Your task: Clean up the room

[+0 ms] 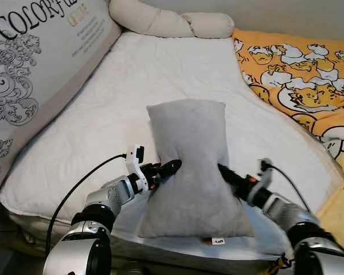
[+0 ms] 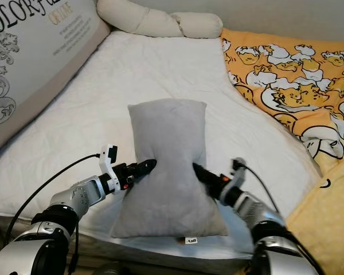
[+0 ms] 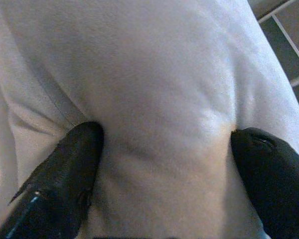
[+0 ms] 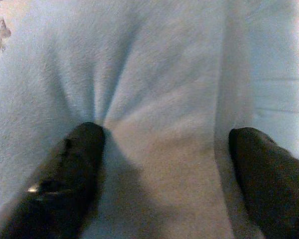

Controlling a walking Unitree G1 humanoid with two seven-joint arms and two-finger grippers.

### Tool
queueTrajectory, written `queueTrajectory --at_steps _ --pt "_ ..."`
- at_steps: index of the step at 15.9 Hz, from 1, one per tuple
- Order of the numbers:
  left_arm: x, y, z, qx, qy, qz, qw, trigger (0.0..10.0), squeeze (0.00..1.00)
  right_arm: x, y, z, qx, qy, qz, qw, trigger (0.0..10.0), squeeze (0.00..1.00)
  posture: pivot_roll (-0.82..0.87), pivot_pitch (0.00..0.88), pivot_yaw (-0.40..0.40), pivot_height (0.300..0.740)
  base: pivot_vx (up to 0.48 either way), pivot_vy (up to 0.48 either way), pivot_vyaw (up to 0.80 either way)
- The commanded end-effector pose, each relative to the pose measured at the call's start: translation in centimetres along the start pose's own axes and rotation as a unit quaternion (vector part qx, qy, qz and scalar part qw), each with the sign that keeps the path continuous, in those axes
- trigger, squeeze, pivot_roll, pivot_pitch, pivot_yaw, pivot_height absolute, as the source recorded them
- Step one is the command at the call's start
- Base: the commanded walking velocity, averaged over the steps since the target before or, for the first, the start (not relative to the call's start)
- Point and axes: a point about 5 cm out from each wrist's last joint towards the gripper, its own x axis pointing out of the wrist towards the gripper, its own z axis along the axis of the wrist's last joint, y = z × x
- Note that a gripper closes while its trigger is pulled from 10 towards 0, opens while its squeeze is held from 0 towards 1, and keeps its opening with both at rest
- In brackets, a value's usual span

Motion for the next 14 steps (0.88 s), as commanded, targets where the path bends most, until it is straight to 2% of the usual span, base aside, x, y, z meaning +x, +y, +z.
queueTrajectory --at_steps 1,2,6,10,14 --pt "0.6 -0.5 -1.6 -0.002 0.039 -0.012 0.999 1.5 0.0 0.9 0.5 -0.6 -0.021 0.027 -0.005 0.999 0.0 0.0 0.01 0.0 0.002 0.74 0.0 0.0 0.0" --pt "0.6 -0.5 -1.7 0.007 0.043 -0.014 0.999 0.0 0.0 1.1 0.6 -0.6 -0.033 0.024 -0.012 0.999 0.0 0.0 0.01 0.0 0.0 0.74 0.0 0.0 0.0" --pt "0.5 -0.3 -1.5 0.021 0.044 -0.007 0.999 0.0 0.0 1.4 0.8 -0.7 -0.055 0.03 -0.02 0.998 0.0 0.0 0.02 0.0 0.001 0.74 0.0 0.0 0.0" --pt "0.3 0.0 -1.4 0.042 0.051 0.006 0.998 0.0 0.0 1.9 1.5 -0.2 -0.073 0.025 0.003 0.997 0.0 0.0 0.02 0.0 0.005 0.74 0.0 0.0 0.0" --pt "-0.1 0.5 -1.3 0.052 0.047 0.019 0.997 0.0 0.0 1.8 1.4 -0.5 -0.064 0.043 0.007 0.997 0.0 0.0 0.02 0.0 0.0 0.74 0.0 0.0 0.0"
